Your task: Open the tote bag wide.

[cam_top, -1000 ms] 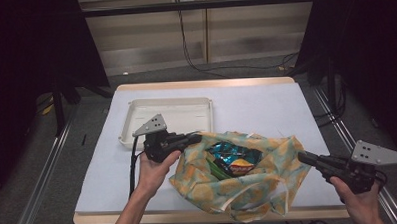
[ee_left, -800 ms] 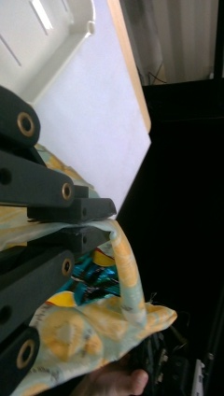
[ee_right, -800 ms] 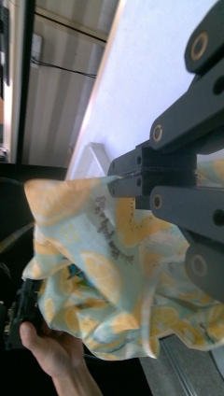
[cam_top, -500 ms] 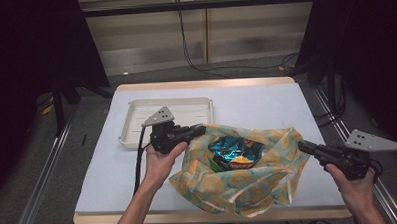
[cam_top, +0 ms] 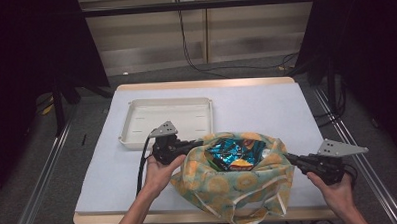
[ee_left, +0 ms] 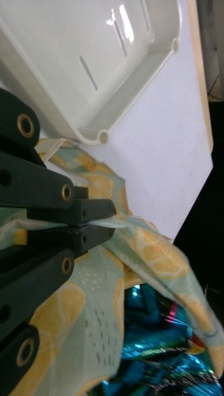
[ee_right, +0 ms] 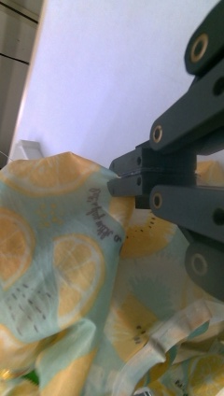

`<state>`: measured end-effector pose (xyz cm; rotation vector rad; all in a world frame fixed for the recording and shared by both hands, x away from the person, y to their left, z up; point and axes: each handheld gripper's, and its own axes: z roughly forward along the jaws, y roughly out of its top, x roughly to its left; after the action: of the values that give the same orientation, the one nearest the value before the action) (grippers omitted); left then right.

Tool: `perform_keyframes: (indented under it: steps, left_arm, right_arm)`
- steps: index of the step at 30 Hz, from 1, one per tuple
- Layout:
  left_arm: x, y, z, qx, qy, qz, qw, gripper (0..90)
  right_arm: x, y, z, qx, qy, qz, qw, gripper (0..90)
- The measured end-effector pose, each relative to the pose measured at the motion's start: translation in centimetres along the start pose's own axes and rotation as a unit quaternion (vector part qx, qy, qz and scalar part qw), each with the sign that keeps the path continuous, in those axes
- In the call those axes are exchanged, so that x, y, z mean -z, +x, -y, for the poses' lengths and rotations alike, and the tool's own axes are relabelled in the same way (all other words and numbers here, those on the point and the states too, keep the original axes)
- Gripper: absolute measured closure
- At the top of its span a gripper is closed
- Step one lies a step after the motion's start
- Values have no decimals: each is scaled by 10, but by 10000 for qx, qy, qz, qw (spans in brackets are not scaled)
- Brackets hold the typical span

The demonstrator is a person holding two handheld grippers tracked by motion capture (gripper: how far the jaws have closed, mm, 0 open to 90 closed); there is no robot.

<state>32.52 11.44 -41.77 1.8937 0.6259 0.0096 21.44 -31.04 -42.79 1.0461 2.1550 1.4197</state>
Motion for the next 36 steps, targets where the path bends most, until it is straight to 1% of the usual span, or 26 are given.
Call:
perform_keyframes:
  steps: [3,4,5,7,9,10,11,12,16,18,19,20,21,22,23,24,25,26,27,28,29,31,33,34,35,36]
  left_arm:
    - [-4,4,6,112,79,8,9999,885]
    - [-5,5,7,90,86,27,9999,885]
    - [-5,6,9,85,174,6,9998,885]
    - [-4,6,11,120,160,10,9998,884]
    - [-4,5,13,79,268,-69,9996,884]
    - [-5,6,15,81,263,-37,9996,884]
    - [-6,7,18,163,292,15,9994,884]
    - [-6,8,19,165,340,-44,9993,884]
    - [-10,10,24,178,476,-32,9987,878]
    - [-9,10,24,204,456,-41,9987,858]
    - [-8,10,23,201,441,-72,9988,843]
    - [-6,10,23,218,415,-101,9989,798]
    - [-4,10,22,235,367,-110,9990,769]
    - [-2,9,21,242,325,-97,9991,767]
    - [2,9,19,197,278,-139,9993,749]
    - [4,8,17,206,242,-188,9993,677]
    - [10,8,15,212,148,-234,9994,626]
    - [13,8,14,237,67,-244,9994,619]
    - [17,8,12,276,-15,-245,9993,579]
    - [21,7,11,249,-64,-263,9993,534]
    - [26,6,9,213,-113,-335,9991,529]
    - [35,3,7,169,-231,-338,9990,504]
    - [45,0,5,131,-323,-437,9984,487]
    - [49,-1,4,104,-340,-485,9982,476]
    - [56,-4,3,45,-413,-616,9972,452]
    - [59,-5,3,5,-417,-662,9969,427]
  right_arm:
    - [-7,1,5,6,194,-47,9998,900]
    - [-9,1,6,2,216,-51,9998,900]
    - [-10,1,7,33,221,-47,9997,900]
    - [-12,1,10,39,214,-65,9997,900]
    - [-14,2,11,134,275,-62,9995,900]
    - [-14,2,11,156,317,-73,9993,900]
    - [-15,2,12,146,328,-90,9993,900]
    - [-16,2,13,157,381,-92,9991,900]
    - [-20,2,15,218,528,-83,9983,900]
    - [-21,3,15,202,543,-112,9983,897]
    - [-20,3,15,199,530,-107,9983,870]
    - [-18,2,13,216,500,-92,9985,808]
    - [-16,3,12,232,484,-53,9985,769]
    - [-13,2,11,202,425,-11,9989,747]
    - [-10,2,9,193,381,-45,9991,717]
    - [-6,2,7,170,294,14,9994,675]
    - [-3,2,5,168,253,43,9995,664]
    - [3,3,1,157,140,83,9997,632]
    - [6,3,-1,153,84,107,9998,603]
    - [9,3,-3,149,53,138,9998,595]
    - [13,3,-6,164,-30,185,9997,593]
    - [19,2,-13,124,-166,189,9996,579]
    - [26,1,-21,147,-305,216,9992,588]
    - [29,0,-26,143,-378,168,9990,592]
    - [31,0,-30,171,-414,183,9988,594]
    - [33,1,-37,214,-502,161,9984,603]
